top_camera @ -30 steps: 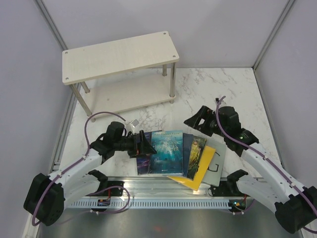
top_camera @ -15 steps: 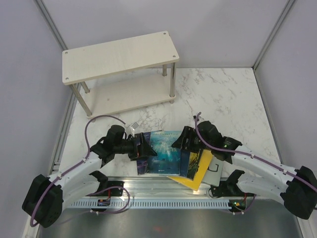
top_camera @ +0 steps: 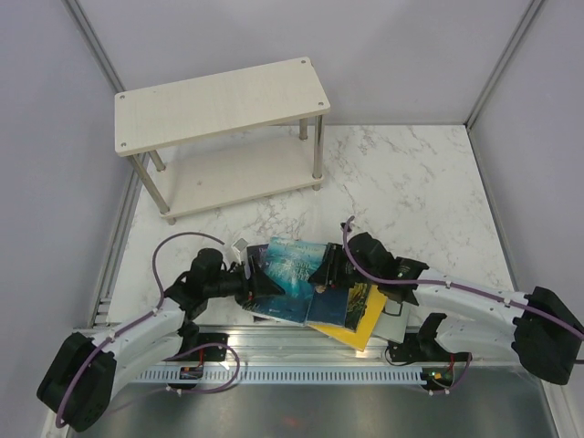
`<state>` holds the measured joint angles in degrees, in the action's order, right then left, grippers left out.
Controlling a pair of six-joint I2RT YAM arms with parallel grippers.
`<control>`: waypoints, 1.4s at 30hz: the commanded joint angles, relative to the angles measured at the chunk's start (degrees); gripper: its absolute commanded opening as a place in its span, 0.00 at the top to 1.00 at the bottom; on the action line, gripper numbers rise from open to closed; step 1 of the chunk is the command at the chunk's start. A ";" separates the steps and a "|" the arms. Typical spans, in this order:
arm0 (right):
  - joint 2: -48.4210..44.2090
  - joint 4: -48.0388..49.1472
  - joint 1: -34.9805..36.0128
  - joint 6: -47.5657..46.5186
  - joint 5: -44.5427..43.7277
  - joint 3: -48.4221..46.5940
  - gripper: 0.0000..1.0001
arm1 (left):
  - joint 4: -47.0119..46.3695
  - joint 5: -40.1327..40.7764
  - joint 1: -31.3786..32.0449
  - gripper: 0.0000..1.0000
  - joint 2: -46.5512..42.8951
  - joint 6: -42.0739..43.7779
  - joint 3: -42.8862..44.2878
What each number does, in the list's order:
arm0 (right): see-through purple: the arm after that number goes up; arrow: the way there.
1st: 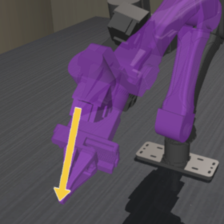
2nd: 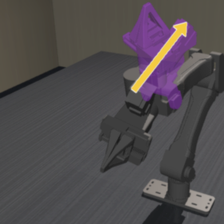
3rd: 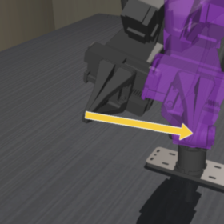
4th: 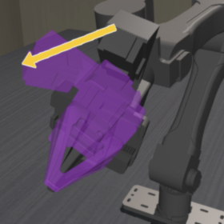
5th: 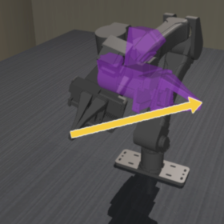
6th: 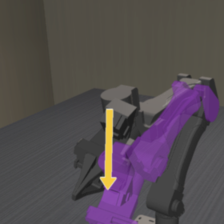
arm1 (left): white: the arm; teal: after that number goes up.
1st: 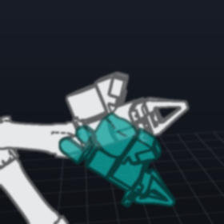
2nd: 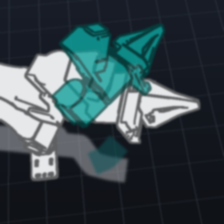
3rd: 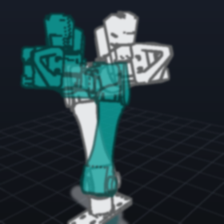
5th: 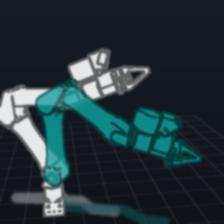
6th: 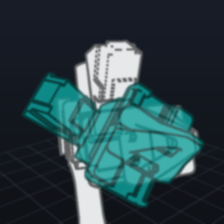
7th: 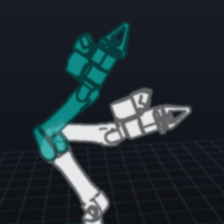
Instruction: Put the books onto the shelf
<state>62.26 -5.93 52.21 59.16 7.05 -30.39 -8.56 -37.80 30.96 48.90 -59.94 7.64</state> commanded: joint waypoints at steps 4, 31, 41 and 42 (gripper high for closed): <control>4.45 1.54 1.84 0.08 0.16 1.92 0.65 | -4.72 0.27 0.15 0.40 -7.85 -6.24 0.27; 0.58 1.97 2.37 3.68 1.03 -4.50 0.02 | 10.15 10.12 -4.77 0.98 -15.95 -6.67 22.24; -1.88 30.78 2.29 24.21 -0.45 5.15 0.02 | -7.25 10.81 -5.21 0.98 -17.00 -22.03 15.23; -1.79 33.16 2.29 25.21 -0.72 6.04 0.03 | -9.09 11.25 -5.21 0.98 -17.26 -23.36 14.26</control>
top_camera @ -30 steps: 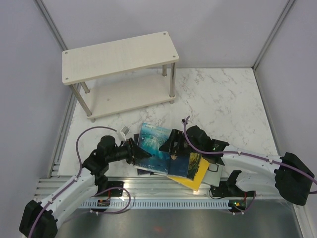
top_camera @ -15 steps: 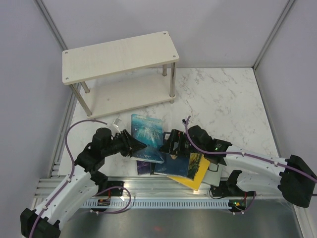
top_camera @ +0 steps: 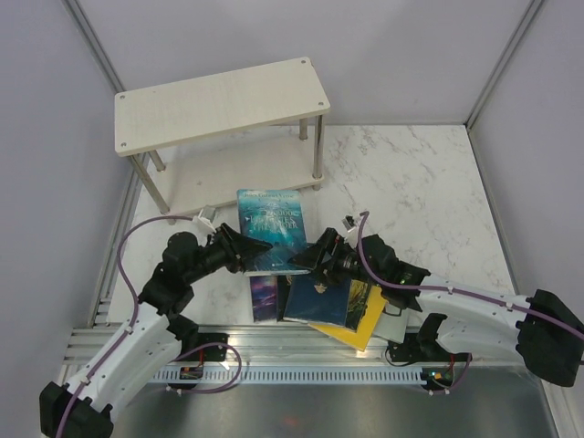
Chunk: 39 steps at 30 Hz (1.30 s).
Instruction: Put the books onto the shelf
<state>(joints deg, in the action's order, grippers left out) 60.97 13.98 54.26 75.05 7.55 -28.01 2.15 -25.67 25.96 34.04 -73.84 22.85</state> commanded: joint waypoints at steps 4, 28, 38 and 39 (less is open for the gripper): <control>0.38 14.24 0.15 8.54 -1.05 2.79 0.26 | -23.43 0.53 -0.29 0.98 -3.54 -12.03 -3.95; 16.53 22.94 -16.71 5.91 10.98 -10.04 1.00 | 13.38 3.43 -0.38 0.11 -0.02 11.34 10.09; 33.85 22.75 -23.85 3.08 14.77 -26.38 1.00 | 25.34 7.47 -0.55 0.06 -2.31 16.36 16.43; 35.34 23.89 -24.20 3.87 14.77 -28.05 1.00 | 26.14 7.56 -0.55 0.06 -2.31 16.62 16.87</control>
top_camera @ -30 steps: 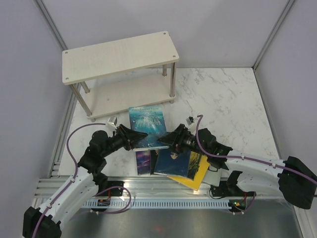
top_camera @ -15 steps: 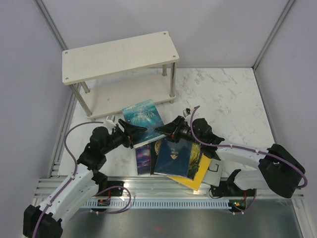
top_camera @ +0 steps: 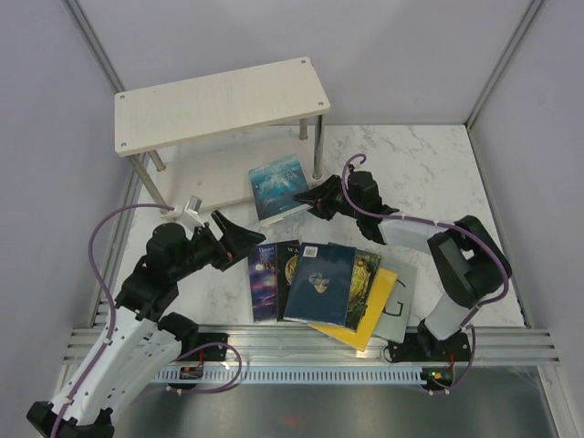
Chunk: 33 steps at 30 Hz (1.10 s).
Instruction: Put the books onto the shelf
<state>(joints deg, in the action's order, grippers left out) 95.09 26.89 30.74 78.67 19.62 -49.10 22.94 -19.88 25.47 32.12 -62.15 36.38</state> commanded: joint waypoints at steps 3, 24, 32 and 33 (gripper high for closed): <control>9.29 17.12 -2.52 4.37 1.92 -9.68 1.00 | 7.81 2.30 -0.07 0.06 -1.09 5.72 4.84; 29.10 19.77 -5.16 13.87 -9.16 -16.82 0.25 | 18.46 5.73 -0.16 0.07 -1.01 11.52 10.03; 25.33 20.48 -6.48 12.65 -4.24 -9.36 0.09 | 16.70 4.76 -0.16 0.07 2.95 13.54 9.32; 24.80 20.65 -6.66 12.38 -3.89 -8.48 0.02 | 16.26 4.41 -0.16 0.06 3.82 13.89 9.06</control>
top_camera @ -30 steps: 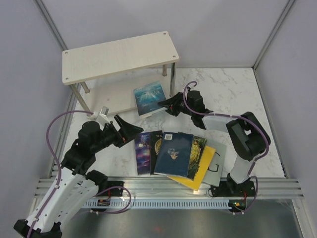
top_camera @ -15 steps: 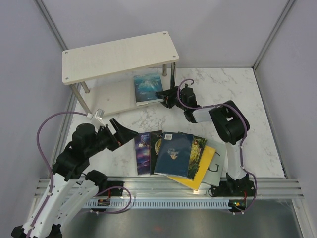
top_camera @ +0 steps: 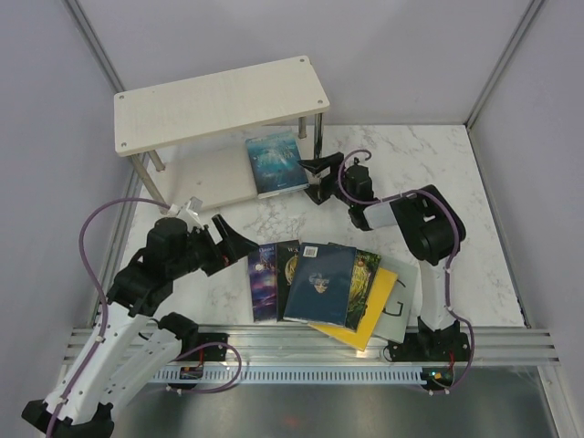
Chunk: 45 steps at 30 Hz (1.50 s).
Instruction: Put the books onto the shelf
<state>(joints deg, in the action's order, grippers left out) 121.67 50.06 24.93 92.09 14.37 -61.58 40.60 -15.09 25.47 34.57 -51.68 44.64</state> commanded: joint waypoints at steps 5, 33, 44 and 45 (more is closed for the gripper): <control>-7.65 -7.94 -3.21 -3.93 1.98 9.89 0.02 | -2.10 -1.17 -0.16 0.06 3.57 4.66 0.10; -75.93 -84.25 -6.74 -39.46 1.01 25.52 0.07 | -44.72 -23.23 6.25 0.07 26.41 -2.37 -16.87; -80.10 -80.75 1.51 -32.86 1.45 33.10 0.11 | -47.37 -20.42 13.45 0.09 38.55 -0.96 -15.99; -79.57 -80.39 2.92 -32.33 0.75 33.37 0.12 | -47.54 -20.07 13.81 0.09 39.25 -1.05 -16.34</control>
<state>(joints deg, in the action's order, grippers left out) 41.01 -32.08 24.82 56.99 16.43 -29.36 -4.99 -36.25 37.82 72.10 -52.23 28.03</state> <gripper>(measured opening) 0.887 0.916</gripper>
